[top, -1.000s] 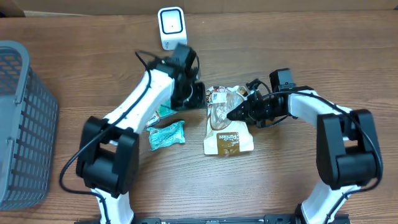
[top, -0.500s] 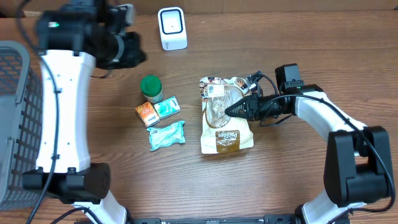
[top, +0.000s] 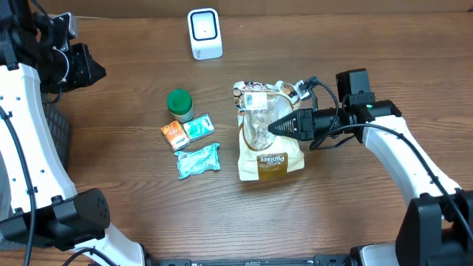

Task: Scan the item barcode
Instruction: 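Open the left gripper and retract the left arm to the side, then lift the snack bag upright with the right gripper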

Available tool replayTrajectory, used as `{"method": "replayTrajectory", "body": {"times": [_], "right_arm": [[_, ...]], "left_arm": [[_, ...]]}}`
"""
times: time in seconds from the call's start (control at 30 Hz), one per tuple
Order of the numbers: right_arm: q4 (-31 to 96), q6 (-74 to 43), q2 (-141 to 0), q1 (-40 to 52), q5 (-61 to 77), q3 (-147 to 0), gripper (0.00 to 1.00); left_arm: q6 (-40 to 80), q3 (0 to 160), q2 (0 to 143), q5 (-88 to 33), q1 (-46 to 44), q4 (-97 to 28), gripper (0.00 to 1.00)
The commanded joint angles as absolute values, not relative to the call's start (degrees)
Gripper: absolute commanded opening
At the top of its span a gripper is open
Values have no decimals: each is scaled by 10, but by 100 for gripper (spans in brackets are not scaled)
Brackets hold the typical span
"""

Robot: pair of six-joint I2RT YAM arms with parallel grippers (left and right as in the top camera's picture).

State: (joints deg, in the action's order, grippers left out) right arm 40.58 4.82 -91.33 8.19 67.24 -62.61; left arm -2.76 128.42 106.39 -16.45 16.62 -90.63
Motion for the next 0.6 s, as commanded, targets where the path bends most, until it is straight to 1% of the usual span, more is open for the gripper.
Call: {"method": "replayTrajectory", "body": {"times": [0.0, 0.03, 0.07, 0.1, 0.13, 0.17, 0.3, 0.57], "right_arm": [[404, 97, -868, 109, 710, -656, 4], [404, 109, -860, 116, 711, -656, 4], [404, 115, -853, 122, 710, -656, 4], [404, 126, -844, 131, 710, -656, 4], [404, 132, -838, 137, 710, -656, 4], [405, 136, -834, 141, 710, -656, 4], [414, 135, -821, 145, 707, -656, 4], [471, 136, -821, 104, 706, -656, 4]], "left_arm": [[-54, 1296, 1056, -160, 173, -899, 24], [-54, 1296, 1056, -159, 173, -899, 31], [-54, 1296, 1056, -159, 173, -899, 43], [-54, 1296, 1056, -159, 173, -899, 64], [-54, 1296, 1056, -159, 173, -899, 77], [-54, 1296, 1056, -159, 172, -899, 100], [-54, 1296, 1056, -159, 172, -899, 100], [-62, 1296, 1056, -159, 172, -910, 99]]}}
